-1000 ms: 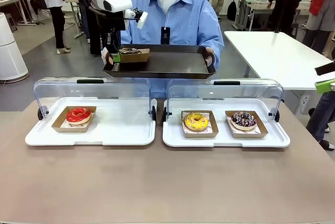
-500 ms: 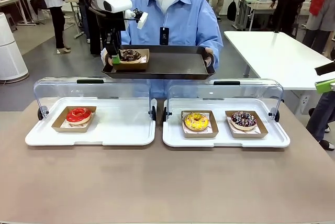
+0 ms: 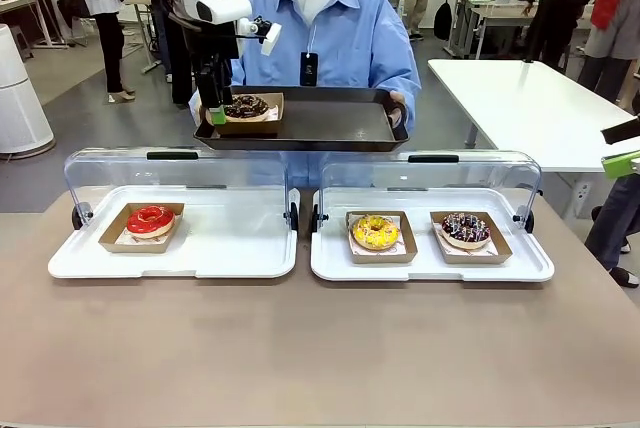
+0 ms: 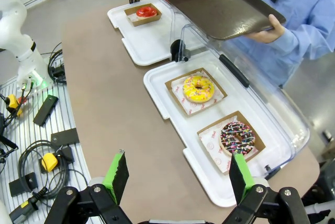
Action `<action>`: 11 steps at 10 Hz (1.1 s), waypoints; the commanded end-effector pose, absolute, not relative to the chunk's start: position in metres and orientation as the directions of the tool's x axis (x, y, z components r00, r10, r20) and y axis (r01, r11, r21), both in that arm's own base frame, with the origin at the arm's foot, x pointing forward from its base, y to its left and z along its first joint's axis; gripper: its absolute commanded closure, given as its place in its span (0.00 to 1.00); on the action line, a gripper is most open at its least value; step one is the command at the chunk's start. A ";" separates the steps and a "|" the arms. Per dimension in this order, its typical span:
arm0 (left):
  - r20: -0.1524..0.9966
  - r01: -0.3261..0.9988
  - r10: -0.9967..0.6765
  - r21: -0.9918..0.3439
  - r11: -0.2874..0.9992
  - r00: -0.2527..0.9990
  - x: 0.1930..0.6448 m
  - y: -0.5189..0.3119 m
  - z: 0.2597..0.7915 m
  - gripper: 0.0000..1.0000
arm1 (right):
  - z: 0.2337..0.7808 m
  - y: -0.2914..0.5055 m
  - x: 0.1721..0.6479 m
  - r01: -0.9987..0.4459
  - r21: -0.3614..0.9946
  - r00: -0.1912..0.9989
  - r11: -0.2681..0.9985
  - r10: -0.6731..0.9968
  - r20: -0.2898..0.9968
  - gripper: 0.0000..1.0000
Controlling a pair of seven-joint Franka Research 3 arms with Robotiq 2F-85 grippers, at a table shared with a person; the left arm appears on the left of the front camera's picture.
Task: Provide the desired donut to the person.
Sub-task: Place the picked Paper togo box onto the Handle tray extended by the person.
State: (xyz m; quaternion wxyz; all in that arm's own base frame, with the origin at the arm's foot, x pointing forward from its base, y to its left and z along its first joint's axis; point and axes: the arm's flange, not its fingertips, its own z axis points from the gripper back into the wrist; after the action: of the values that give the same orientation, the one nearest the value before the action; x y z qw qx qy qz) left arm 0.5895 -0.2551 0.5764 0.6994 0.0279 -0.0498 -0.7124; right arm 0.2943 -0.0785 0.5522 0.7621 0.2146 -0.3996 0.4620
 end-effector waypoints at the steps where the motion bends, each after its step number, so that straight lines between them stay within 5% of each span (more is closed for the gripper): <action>1: 0.062 0.996 -0.997 0.088 -0.028 -0.034 0.590 -0.251 0.577 0.00 | 0.552 -0.078 0.297 -0.881 -0.042 0.238 0.472 0.519 0.821 0.00; 7: 0.072 0.998 -0.997 0.063 -0.023 -0.027 0.585 -0.242 0.574 0.00 | 0.552 -0.078 0.297 -0.881 -0.042 0.238 0.472 0.519 0.821 0.00; 11: 0.052 0.990 -0.992 0.085 -0.111 -0.116 0.509 -0.217 0.576 0.00 | 0.552 -0.078 0.297 -0.881 -0.042 0.238 0.472 0.519 0.821 0.00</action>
State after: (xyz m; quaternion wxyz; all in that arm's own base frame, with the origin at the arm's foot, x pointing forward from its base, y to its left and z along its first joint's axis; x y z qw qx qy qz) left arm 0.5479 -0.2409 0.5853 0.6789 0.0107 -0.0353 -0.7333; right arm 0.2945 -0.0785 0.5521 0.7622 0.2147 -0.3993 0.4620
